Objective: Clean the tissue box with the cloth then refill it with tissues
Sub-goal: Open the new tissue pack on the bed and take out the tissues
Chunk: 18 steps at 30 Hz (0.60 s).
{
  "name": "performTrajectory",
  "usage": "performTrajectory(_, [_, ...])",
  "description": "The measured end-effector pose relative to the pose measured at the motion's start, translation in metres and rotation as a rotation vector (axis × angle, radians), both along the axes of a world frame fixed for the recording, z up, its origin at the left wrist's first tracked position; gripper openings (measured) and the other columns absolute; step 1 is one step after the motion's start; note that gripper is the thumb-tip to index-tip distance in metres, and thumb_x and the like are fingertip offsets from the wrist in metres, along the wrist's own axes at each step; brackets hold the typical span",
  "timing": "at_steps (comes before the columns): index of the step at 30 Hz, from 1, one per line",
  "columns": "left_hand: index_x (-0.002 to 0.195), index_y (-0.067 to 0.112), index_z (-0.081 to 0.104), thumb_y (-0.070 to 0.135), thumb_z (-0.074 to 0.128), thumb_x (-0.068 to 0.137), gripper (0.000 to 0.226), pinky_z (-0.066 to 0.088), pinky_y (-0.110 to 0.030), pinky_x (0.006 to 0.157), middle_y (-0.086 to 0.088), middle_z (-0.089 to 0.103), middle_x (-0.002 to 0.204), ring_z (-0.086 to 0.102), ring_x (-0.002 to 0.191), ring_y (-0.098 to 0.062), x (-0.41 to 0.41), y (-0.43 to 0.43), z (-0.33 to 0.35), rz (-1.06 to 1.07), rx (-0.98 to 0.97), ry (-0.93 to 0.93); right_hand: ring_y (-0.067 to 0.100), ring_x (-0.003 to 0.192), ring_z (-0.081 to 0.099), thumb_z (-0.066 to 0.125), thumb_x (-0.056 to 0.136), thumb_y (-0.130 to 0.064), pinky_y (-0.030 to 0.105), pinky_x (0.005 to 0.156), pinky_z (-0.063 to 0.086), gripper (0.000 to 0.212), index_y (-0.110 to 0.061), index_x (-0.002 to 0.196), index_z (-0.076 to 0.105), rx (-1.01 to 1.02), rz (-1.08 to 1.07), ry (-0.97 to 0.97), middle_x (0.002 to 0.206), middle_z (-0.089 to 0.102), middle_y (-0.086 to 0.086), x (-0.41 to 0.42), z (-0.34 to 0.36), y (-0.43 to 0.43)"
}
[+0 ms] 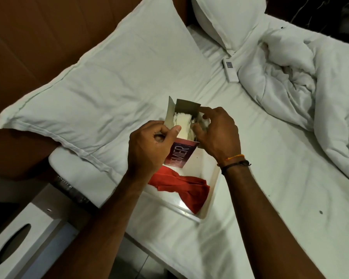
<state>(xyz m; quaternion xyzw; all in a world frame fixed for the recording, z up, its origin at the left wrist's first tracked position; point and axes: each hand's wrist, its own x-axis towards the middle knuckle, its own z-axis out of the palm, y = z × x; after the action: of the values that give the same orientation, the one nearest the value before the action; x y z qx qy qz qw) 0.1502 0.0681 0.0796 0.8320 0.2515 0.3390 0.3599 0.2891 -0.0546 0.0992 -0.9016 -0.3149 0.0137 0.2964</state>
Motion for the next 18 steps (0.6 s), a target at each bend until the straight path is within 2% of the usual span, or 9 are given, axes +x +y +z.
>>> performTrajectory(1, [0.078, 0.012, 0.069, 0.054, 0.064, 0.091, 0.044, 0.061, -0.028, 0.058, 0.005, 0.073, 0.082, 0.070, 0.068, -0.010, 0.001, -0.001, 0.002, 0.017, -0.006, 0.018, 0.022, 0.096, 0.064, 0.071, 0.087, -0.042, 0.026, 0.074, 0.040, 0.049, -0.031, 0.134, 0.061, -0.028, 0.012, 0.003, 0.108, 0.065, 0.004, 0.001, 0.001, 0.001])
performTrajectory(3, [0.088, 0.013, 0.074, 0.050, 0.071, 0.085, 0.037, 0.062, -0.026, 0.062, 0.005, 0.076, 0.094, 0.074, 0.075, -0.012, 0.003, 0.001, 0.004, 0.000, -0.096, 0.053, 0.023, 0.094, 0.064, 0.072, 0.086, -0.044, 0.027, 0.072, 0.040, 0.053, -0.034, 0.136, 0.058, -0.063, 0.034, -0.001, 0.104, 0.066, 0.003, 0.003, 0.005, 0.005])
performTrajectory(5, [0.106, 0.016, 0.075, 0.038, 0.080, 0.081, 0.033, 0.062, -0.022, 0.066, 0.004, 0.075, 0.114, 0.076, 0.086, -0.011, 0.003, 0.002, 0.005, -0.041, -0.207, 0.086, 0.026, 0.095, 0.066, 0.068, 0.089, -0.041, 0.029, 0.072, 0.043, 0.044, -0.038, 0.132, 0.060, -0.077, 0.039, -0.027, 0.100, 0.069, 0.003, 0.004, 0.008, 0.010])
performTrajectory(7, [0.116, 0.017, 0.072, 0.028, 0.085, 0.078, 0.042, 0.060, -0.017, 0.067, 0.003, 0.072, 0.122, 0.076, 0.088, -0.008, 0.002, 0.001, 0.003, -0.074, -0.230, 0.127, 0.029, 0.102, 0.068, 0.064, 0.091, -0.037, 0.033, 0.079, 0.050, 0.039, -0.035, 0.129, 0.065, -0.098, 0.032, -0.043, 0.106, 0.074, 0.002, 0.006, 0.010, 0.015])
performTrajectory(9, [0.119, 0.015, 0.071, 0.023, 0.087, 0.077, 0.046, 0.056, -0.011, 0.064, -0.001, 0.073, 0.120, 0.074, 0.085, -0.004, 0.000, -0.002, 0.003, -0.091, -0.236, 0.132, 0.034, 0.107, 0.066, 0.063, 0.090, -0.032, 0.036, 0.084, 0.051, 0.036, -0.027, 0.125, 0.068, -0.160, 0.000, -0.034, 0.112, 0.075, 0.005, 0.009, 0.011, 0.021])
performTrajectory(12, [0.119, 0.011, 0.071, 0.019, 0.087, 0.076, 0.046, 0.044, 0.003, 0.063, -0.005, 0.075, 0.115, 0.066, 0.086, 0.010, -0.002, -0.008, 0.005, -0.069, -0.184, 0.138, 0.038, 0.105, 0.062, 0.063, 0.087, -0.022, 0.035, 0.079, 0.045, 0.029, -0.013, 0.114, 0.067, -0.269, -0.056, -0.042, 0.110, 0.072, 0.013, 0.007, 0.010, 0.030])
performTrajectory(15, [0.117, 0.012, 0.073, 0.020, 0.088, 0.075, 0.045, 0.041, 0.005, 0.066, -0.005, 0.077, 0.109, 0.068, 0.065, 0.003, 0.000, -0.011, 0.008, -0.035, -0.192, 0.144, 0.039, 0.102, 0.062, 0.065, 0.087, -0.018, 0.033, 0.073, 0.035, 0.022, -0.005, 0.104, 0.064, -0.293, -0.083, -0.079, 0.107, 0.069, 0.018, 0.000, 0.009, 0.034])
performTrajectory(18, [0.116, 0.013, 0.074, 0.023, 0.088, 0.074, 0.046, 0.042, 0.005, 0.074, -0.005, 0.078, 0.105, 0.072, 0.077, -0.005, 0.002, -0.016, 0.010, -0.038, -0.203, 0.138, 0.038, 0.101, 0.064, 0.066, 0.089, -0.026, 0.032, 0.073, 0.032, 0.026, -0.004, 0.103, 0.064, -0.378, -0.114, -0.058, 0.106, 0.069, 0.018, -0.003, 0.014, 0.036])
